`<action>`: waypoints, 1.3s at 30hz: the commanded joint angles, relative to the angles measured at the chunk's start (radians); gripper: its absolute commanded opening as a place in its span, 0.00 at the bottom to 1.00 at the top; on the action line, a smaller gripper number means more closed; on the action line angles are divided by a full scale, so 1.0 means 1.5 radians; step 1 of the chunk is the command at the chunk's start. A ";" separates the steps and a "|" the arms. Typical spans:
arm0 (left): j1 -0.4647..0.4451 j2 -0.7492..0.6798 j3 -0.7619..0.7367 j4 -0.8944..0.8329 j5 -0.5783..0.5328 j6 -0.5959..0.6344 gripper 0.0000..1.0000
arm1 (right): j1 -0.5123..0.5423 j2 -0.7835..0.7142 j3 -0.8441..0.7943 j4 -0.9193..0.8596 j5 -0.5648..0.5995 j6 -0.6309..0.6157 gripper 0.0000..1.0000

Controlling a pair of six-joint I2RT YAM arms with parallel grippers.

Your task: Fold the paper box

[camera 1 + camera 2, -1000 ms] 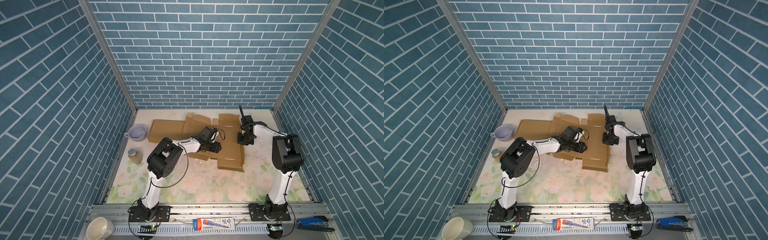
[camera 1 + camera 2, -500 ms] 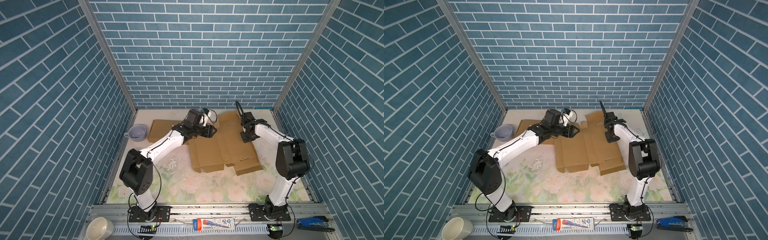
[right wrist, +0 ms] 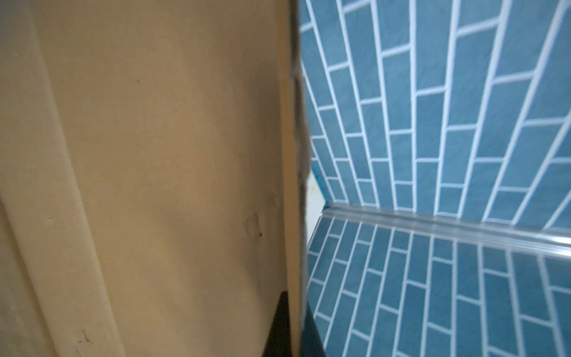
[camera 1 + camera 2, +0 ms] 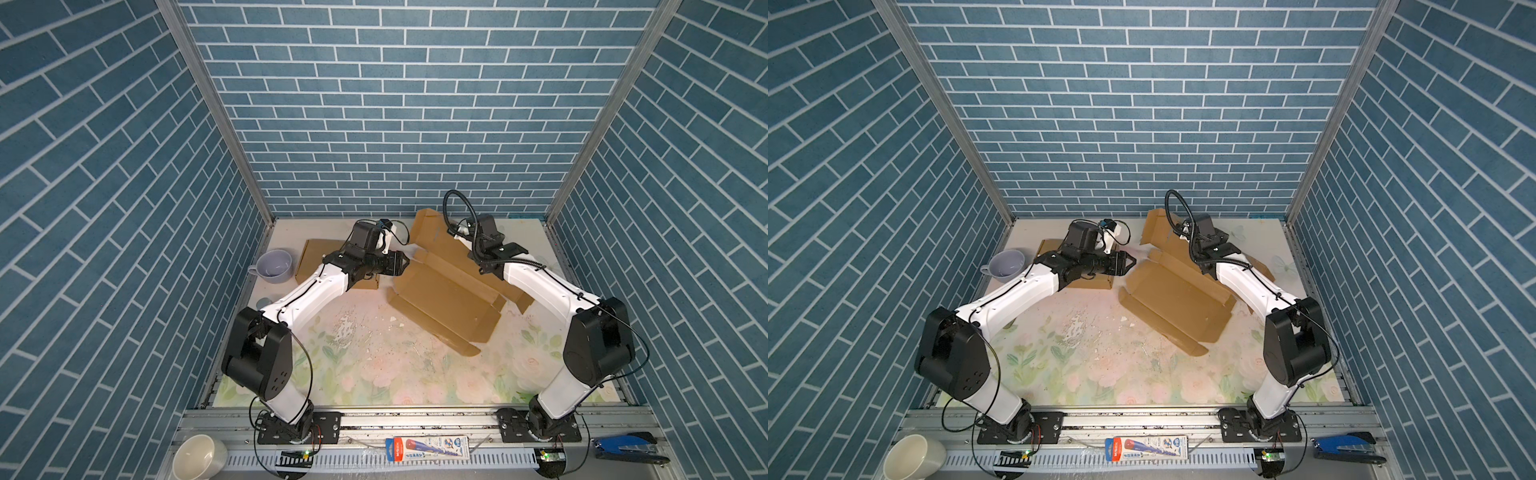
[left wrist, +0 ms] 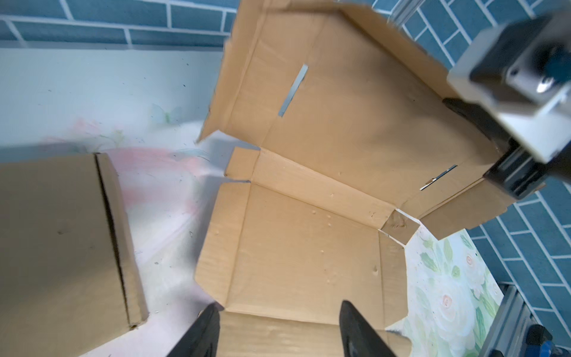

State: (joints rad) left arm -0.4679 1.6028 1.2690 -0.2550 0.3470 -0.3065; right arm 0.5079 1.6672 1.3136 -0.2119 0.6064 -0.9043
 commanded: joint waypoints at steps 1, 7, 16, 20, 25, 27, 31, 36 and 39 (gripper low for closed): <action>0.016 -0.035 -0.014 0.005 -0.015 -0.001 0.63 | 0.031 -0.021 -0.083 0.192 0.031 -0.161 0.00; 0.068 -0.073 -0.055 0.012 -0.015 -0.001 0.63 | 0.065 -0.033 -0.239 0.412 0.048 -0.218 0.00; 0.104 -0.081 -0.047 -0.005 -0.013 0.024 0.63 | 0.070 -0.023 -0.277 0.452 0.031 -0.220 0.00; 0.104 -0.078 -0.044 -0.002 -0.011 0.027 0.63 | 0.069 -0.024 -0.269 0.447 0.023 -0.219 0.00; 0.104 -0.080 -0.050 0.000 -0.008 0.035 0.64 | 0.068 -0.039 -0.256 0.413 0.008 -0.213 0.00; 0.104 -0.081 -0.054 0.004 -0.012 0.045 0.64 | 0.067 -0.050 -0.254 0.395 -0.006 -0.208 0.00; 0.122 -0.068 -0.042 0.016 -0.006 0.049 0.64 | 0.067 -0.067 -0.264 0.387 -0.031 -0.221 0.00; 0.135 -0.027 0.033 0.005 0.037 0.035 0.66 | 0.057 -0.095 -0.278 0.392 -0.056 -0.232 0.00; 0.122 -0.010 0.074 -0.005 0.058 0.033 0.66 | 0.052 -0.114 -0.291 0.392 -0.075 -0.239 0.00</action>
State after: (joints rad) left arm -0.2699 1.5715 1.3197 -0.2523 0.3813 -0.2577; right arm 0.5953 1.5425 0.9085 0.3721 0.5385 -1.2201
